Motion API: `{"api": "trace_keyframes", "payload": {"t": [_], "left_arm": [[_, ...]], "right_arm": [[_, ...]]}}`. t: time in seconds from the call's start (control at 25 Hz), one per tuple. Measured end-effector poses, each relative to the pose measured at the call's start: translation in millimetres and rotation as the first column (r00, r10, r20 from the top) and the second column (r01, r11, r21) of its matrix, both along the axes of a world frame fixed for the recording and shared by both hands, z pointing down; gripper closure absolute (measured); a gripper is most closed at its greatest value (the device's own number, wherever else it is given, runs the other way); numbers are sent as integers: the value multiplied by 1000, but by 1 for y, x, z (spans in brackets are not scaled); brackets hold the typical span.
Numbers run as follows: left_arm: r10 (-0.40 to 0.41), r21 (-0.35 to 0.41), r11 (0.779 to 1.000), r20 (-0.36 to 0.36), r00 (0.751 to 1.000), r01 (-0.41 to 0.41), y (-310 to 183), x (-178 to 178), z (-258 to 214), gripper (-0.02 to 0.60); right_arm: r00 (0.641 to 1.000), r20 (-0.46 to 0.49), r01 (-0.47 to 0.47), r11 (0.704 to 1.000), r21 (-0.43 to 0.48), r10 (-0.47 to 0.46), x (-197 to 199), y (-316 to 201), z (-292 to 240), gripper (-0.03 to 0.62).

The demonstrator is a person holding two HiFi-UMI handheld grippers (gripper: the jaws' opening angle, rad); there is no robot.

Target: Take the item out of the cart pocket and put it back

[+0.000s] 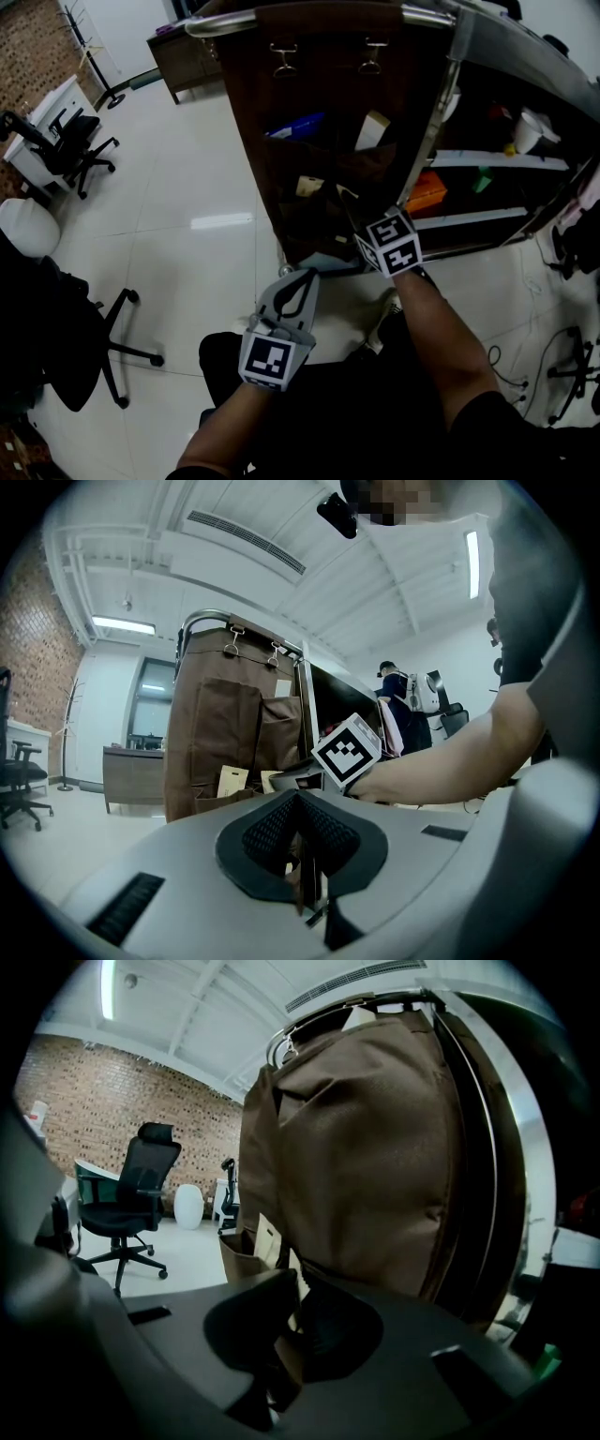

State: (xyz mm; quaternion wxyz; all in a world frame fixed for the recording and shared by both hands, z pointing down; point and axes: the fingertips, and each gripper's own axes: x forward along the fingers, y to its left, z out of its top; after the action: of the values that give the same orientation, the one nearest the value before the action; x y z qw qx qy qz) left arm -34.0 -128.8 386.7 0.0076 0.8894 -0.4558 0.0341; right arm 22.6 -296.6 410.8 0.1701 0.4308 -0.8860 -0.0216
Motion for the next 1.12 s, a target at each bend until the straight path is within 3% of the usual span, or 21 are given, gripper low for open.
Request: {"api": "trace_keyframes", "payload": {"t": [0.12, 0.28, 0.4, 0.48, 0.88, 1.12], "left_arm": [[2, 0, 1000, 0, 1000, -2, 0, 0, 0, 581], [-1, -3, 1000, -7, 1000, 1, 1, -1, -1, 581], [0, 0, 1000, -3, 1000, 0, 1, 0, -2, 581], [0, 3, 1000, -1, 1000, 0, 1, 0, -2, 581], [-1, 10, 1000, -13, 1000, 1, 3, 0, -4, 581], [3, 13, 1000, -11, 1000, -2, 3, 0, -4, 581]], "right_arm": [[999, 34, 5, 1000, -7, -5, 0, 4, -6, 508], [997, 80, 0, 1000, 24, -2, 1, 16, -31, 502], [991, 132, 27, 998, 49, -33, 0, 36, -58, 509], [982, 176, 55, 997, 49, -62, -2, 55, -73, 580], [932, 357, 44, 998, 41, -56, 25, 131, -102, 583], [948, 314, 67, 998, -15, -59, 23, 167, -64, 583]]}}
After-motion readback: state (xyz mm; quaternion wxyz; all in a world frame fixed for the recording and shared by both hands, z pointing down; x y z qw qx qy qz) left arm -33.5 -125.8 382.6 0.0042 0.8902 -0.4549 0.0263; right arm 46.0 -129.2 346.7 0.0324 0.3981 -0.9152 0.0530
